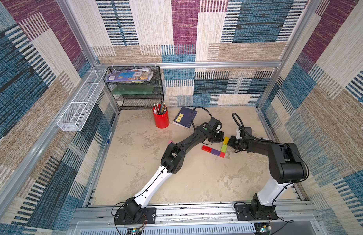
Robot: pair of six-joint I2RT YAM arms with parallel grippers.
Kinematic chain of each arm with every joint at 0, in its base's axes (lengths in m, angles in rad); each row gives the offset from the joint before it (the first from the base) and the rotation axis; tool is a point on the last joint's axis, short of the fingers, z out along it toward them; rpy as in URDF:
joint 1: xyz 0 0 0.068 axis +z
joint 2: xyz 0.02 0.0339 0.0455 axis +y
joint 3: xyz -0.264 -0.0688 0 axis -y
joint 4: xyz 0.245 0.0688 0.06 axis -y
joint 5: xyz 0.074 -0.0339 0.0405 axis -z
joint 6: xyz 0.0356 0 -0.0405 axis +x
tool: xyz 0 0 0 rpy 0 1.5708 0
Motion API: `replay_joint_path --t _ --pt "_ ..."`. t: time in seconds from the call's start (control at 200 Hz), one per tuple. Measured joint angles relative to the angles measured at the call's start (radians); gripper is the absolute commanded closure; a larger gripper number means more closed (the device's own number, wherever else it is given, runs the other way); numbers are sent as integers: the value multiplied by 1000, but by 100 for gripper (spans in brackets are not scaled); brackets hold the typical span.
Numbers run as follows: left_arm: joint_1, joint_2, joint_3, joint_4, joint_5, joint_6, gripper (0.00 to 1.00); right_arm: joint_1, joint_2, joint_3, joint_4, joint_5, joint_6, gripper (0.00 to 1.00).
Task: Assemble the letter v with building blocks
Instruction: Assemble the building block at the center of the board.
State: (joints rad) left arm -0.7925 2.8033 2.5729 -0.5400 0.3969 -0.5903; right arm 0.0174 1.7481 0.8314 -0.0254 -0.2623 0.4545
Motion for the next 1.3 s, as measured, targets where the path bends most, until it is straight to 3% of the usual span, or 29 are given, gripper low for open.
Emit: replay_joint_path --t 1.162,1.297 --pt "19 -28 -18 -60 2 3 100 -13 -2 -20 21 -60 -11 98" --pt "25 -29 -18 -61 2 11 95 -19 -12 -20 2 -58 -11 97"
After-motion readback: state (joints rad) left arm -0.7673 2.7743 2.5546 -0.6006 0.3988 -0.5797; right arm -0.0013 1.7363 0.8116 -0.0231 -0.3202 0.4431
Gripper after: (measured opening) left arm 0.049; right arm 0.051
